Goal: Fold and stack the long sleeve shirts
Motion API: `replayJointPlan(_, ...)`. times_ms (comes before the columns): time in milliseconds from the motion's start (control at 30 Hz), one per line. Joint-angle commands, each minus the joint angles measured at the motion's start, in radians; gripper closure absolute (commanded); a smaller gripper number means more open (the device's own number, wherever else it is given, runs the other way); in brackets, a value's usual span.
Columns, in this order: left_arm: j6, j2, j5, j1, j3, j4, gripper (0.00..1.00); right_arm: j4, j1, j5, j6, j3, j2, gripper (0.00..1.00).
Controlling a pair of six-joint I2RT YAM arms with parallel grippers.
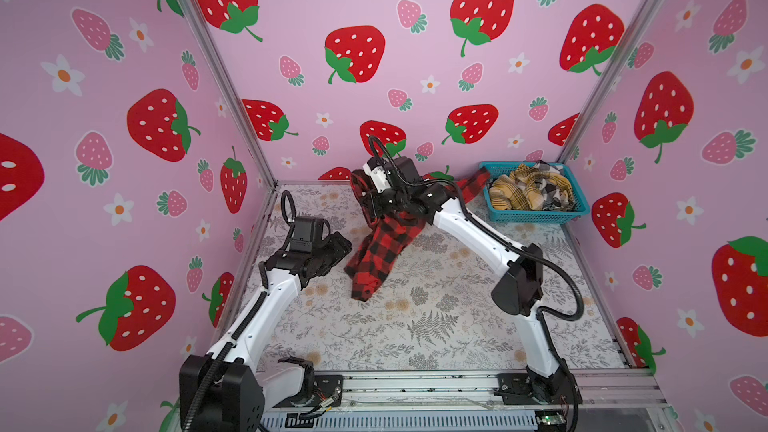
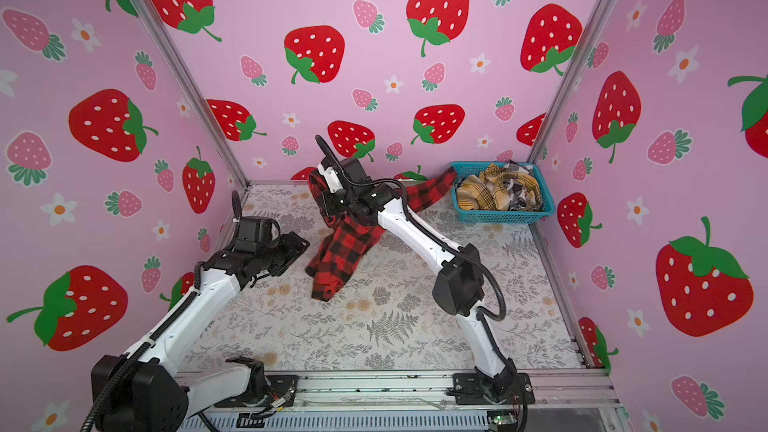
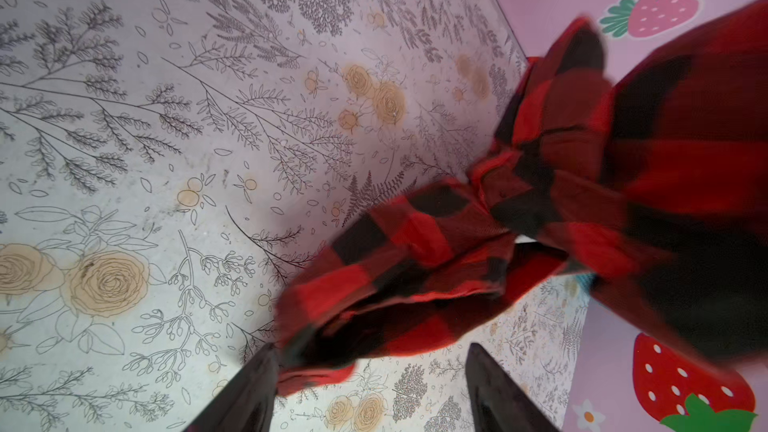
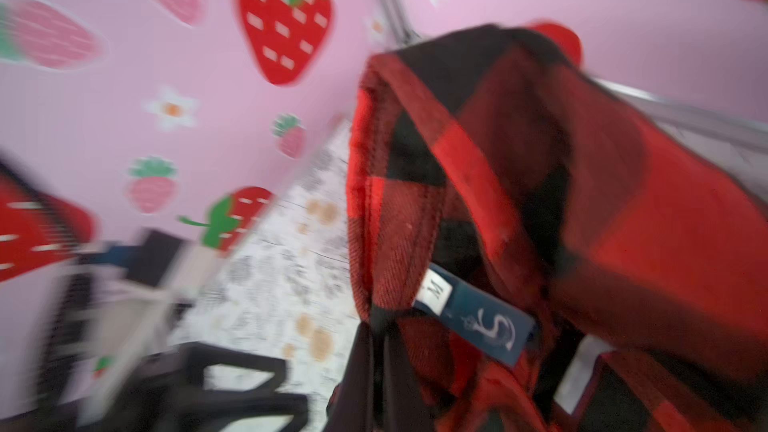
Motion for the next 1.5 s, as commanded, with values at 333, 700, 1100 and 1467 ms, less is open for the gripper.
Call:
replayJointPlan(333,0.010,-0.161,-0.060,0.024,0.058,-0.105,0.24,0.616,-0.277,-0.208,0.414,-0.839,-0.538,1.00)
replayJointPlan(700,0.067,-0.063,0.094,0.018,-0.091,-0.176,0.23,0.425,-0.544,-0.089,0.249,-1.480,-0.707,0.49)
replayJointPlan(1100,0.061,0.015,0.036,0.022,-0.108,-0.295,0.11,0.247,-0.533,0.068,0.175,-1.555,-0.742,0.29)
replayJointPlan(1467,0.054,0.102,0.030,-0.085,-0.149,-0.260,0.06,0.308,-0.383,0.066,0.253,-1.610,-0.721,0.29)
